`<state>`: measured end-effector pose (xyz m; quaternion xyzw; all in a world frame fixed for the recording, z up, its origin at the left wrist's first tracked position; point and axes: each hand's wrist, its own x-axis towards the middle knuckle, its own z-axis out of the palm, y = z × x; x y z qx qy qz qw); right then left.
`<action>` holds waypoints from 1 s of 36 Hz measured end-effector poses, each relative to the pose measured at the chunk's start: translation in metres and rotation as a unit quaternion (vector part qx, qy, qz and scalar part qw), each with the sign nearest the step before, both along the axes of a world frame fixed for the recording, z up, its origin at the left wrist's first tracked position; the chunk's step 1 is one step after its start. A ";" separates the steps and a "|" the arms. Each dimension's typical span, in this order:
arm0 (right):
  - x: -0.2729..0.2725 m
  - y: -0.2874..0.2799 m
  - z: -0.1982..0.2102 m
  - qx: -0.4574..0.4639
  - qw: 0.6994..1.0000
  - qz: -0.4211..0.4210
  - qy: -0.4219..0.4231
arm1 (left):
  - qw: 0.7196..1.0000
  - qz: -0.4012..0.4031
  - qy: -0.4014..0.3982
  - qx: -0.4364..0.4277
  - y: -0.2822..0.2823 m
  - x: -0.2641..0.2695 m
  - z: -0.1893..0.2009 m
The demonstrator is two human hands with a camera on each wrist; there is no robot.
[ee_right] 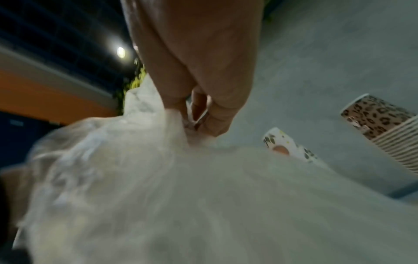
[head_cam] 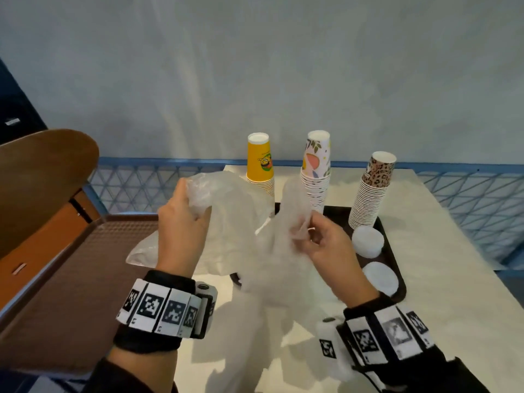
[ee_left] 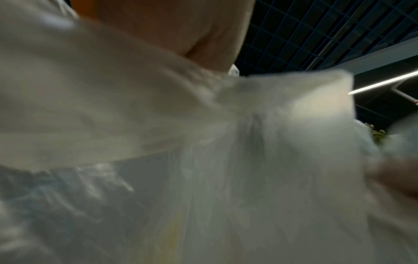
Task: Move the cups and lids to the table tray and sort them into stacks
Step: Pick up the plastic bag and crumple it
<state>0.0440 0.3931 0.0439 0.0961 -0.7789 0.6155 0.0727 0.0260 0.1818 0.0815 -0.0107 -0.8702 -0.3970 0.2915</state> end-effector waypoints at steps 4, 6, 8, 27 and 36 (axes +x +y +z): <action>-0.009 -0.001 0.030 -0.146 0.987 -0.048 0.036 | 1.000 -0.026 0.010 0.005 0.011 -0.008 0.005; -0.012 -0.006 0.040 -0.173 0.982 -0.064 0.050 | 0.998 -0.057 0.010 0.017 0.017 -0.013 0.004; -0.014 -0.013 0.043 -0.176 0.980 -0.083 0.044 | 0.996 -0.094 0.003 0.010 0.025 -0.017 0.006; 0.008 0.061 0.043 -0.137 0.982 -0.122 0.035 | 0.930 -0.361 -0.068 -0.026 0.114 -0.051 0.002; 0.045 0.146 -0.100 0.240 0.910 -0.275 -0.196 | 0.959 -0.279 0.003 0.050 0.148 -0.048 0.002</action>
